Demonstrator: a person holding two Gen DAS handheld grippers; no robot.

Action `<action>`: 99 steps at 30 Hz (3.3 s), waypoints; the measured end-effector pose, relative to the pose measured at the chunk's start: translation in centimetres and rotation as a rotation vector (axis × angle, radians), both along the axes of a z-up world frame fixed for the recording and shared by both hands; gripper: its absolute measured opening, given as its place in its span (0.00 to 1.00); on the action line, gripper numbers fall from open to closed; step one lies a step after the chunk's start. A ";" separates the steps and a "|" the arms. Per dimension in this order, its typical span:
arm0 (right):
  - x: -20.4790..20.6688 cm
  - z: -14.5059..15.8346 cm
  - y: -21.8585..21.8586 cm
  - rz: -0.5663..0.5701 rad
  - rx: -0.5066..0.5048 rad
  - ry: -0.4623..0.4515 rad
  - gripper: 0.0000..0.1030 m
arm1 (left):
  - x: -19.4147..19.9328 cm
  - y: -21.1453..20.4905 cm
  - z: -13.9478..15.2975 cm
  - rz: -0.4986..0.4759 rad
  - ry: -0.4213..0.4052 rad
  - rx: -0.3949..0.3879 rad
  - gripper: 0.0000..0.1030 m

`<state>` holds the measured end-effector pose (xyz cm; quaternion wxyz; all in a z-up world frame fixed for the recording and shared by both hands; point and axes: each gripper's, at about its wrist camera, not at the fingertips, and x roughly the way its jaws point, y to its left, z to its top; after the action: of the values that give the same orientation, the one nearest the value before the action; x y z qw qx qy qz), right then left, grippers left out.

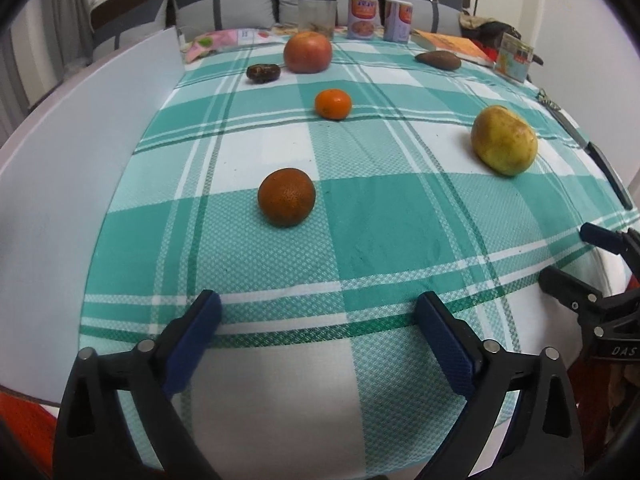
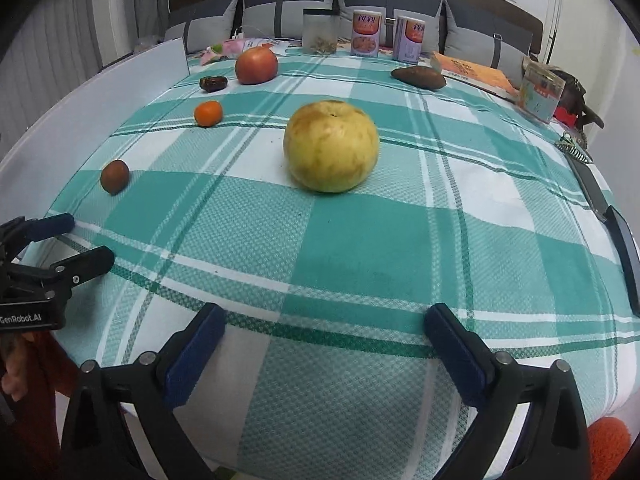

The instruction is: Organize fruits

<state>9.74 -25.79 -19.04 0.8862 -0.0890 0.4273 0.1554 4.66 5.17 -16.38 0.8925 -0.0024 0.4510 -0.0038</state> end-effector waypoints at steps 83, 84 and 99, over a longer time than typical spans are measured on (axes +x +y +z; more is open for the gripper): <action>11.4 2.9 3.4 0.079 -0.007 0.139 0.63 | 5.9 2.2 1.6 -0.042 0.067 -0.069 0.28; 11.7 2.9 3.1 0.073 0.011 0.151 0.63 | 5.8 2.2 1.8 -0.043 0.068 -0.073 0.28; 9.4 13.5 8.2 0.246 0.411 0.214 0.62 | 0.8 10.1 15.4 -0.017 -0.095 -0.306 0.28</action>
<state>19.17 -17.56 -5.56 0.8098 0.0585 0.4642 0.3541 5.41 15.23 -0.97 0.9019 -0.1344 0.4026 -0.0801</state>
